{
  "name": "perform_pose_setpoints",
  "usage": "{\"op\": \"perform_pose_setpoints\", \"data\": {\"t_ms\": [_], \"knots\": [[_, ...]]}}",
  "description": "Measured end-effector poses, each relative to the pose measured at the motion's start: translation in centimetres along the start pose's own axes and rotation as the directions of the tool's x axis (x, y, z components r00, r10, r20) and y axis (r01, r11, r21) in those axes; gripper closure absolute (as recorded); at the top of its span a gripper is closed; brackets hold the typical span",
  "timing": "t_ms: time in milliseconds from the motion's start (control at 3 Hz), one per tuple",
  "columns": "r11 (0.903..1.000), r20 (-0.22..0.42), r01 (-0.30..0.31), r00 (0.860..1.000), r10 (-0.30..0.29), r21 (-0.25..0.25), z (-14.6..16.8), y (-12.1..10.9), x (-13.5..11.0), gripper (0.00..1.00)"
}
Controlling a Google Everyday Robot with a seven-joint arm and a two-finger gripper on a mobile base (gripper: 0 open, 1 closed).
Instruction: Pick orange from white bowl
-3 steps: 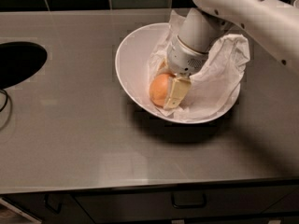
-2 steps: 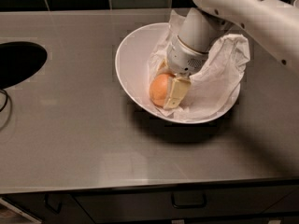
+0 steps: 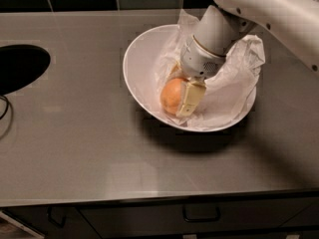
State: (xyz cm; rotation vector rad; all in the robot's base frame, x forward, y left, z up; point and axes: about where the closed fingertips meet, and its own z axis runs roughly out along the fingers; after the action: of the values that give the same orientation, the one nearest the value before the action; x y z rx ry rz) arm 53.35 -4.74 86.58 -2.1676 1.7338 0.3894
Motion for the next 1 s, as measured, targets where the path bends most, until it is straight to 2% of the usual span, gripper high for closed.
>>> {"op": "perform_pose_setpoints", "data": {"t_ms": [333,667,1000], "knots": [[0.9948,0.012,0.052,0.999,-0.053,0.087,-2.2,0.5,-1.7,1.0],[0.981,0.002,0.092,0.996,-0.094,0.171,-4.5,1.2,-3.3,1.0],[0.958,-0.004,0.117,0.993,-0.12,0.262,-6.9,1.9,-4.3,1.0]]}}
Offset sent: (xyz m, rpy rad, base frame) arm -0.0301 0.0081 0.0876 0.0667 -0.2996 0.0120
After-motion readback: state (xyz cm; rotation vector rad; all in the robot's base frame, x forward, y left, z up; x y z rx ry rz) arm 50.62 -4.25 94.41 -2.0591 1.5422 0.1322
